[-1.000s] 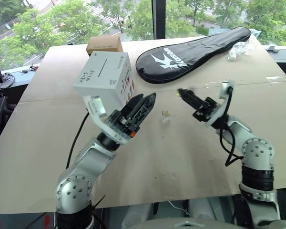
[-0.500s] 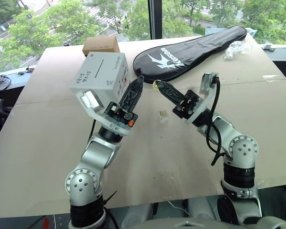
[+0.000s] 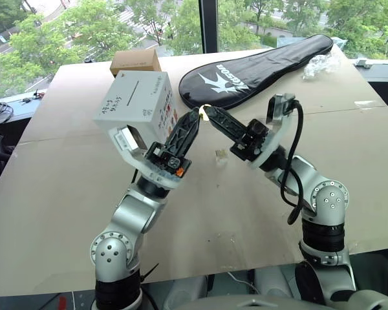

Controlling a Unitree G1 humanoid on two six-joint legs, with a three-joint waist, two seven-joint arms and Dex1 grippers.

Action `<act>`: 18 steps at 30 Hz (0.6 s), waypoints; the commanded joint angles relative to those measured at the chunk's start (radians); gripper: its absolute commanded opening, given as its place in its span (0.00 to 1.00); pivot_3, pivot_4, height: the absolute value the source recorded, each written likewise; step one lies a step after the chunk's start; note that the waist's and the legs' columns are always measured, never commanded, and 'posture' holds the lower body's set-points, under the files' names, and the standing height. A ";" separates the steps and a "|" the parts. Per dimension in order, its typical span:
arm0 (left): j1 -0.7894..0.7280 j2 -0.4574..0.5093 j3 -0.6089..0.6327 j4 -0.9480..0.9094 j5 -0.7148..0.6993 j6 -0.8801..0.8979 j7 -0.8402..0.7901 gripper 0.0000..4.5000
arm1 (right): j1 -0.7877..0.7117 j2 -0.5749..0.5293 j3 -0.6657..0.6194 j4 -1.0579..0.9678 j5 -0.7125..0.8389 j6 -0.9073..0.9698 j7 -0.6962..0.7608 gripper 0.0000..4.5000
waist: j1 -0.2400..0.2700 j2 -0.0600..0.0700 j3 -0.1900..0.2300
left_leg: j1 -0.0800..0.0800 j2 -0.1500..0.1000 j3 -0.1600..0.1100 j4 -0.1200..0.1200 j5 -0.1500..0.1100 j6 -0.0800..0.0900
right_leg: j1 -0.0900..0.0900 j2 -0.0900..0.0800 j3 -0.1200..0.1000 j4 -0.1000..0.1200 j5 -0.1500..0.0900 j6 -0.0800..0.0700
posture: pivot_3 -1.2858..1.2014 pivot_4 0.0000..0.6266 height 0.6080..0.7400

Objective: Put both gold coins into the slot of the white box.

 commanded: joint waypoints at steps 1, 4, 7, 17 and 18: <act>-0.012 0.009 -0.015 -0.025 -0.029 -0.002 -0.020 0.15 | -0.022 -0.003 0.012 -0.053 0.044 -0.014 0.010 0.00 | 0.000 0.000 0.000 | 0.000 0.000 0.000 0.000 0.000 0.000 | 0.000 0.000 0.000 0.000 0.000 0.000 | 0.52 0.24 1.00; -0.015 0.015 -0.021 -0.021 -0.035 0.001 -0.031 0.02 | -0.023 -0.008 0.017 -0.055 0.053 -0.015 0.009 0.00 | 0.000 0.000 0.000 | 0.000 0.000 0.000 0.000 0.000 0.000 | 0.000 0.000 0.000 0.000 0.000 0.000 | 0.52 0.24 1.00; -0.014 0.020 -0.027 -0.022 -0.041 0.002 -0.037 0.02 | -0.023 -0.011 0.025 -0.056 0.065 -0.016 0.007 0.00 | 0.000 0.000 0.000 | 0.000 0.000 0.000 0.000 0.000 0.000 | -0.001 0.000 0.000 0.000 0.000 0.000 | 0.52 0.24 1.00; -0.008 0.032 -0.033 -0.027 -0.043 -0.009 -0.027 0.00 | -0.021 -0.030 0.046 -0.073 0.034 -0.028 0.024 0.34 | 0.000 0.000 0.000 | -0.001 0.000 0.001 -0.001 0.000 0.000 | -0.002 0.000 0.001 0.000 0.000 0.000 | 0.52 0.24 1.00; -0.008 0.033 -0.030 -0.027 -0.037 -0.013 -0.024 0.00 | -0.018 -0.024 0.043 -0.076 0.022 -0.043 0.013 0.45 | 0.000 0.000 0.000 | -0.001 0.001 0.001 -0.001 0.000 0.000 | -0.002 0.000 0.001 0.000 0.000 0.000 | 0.52 0.24 1.00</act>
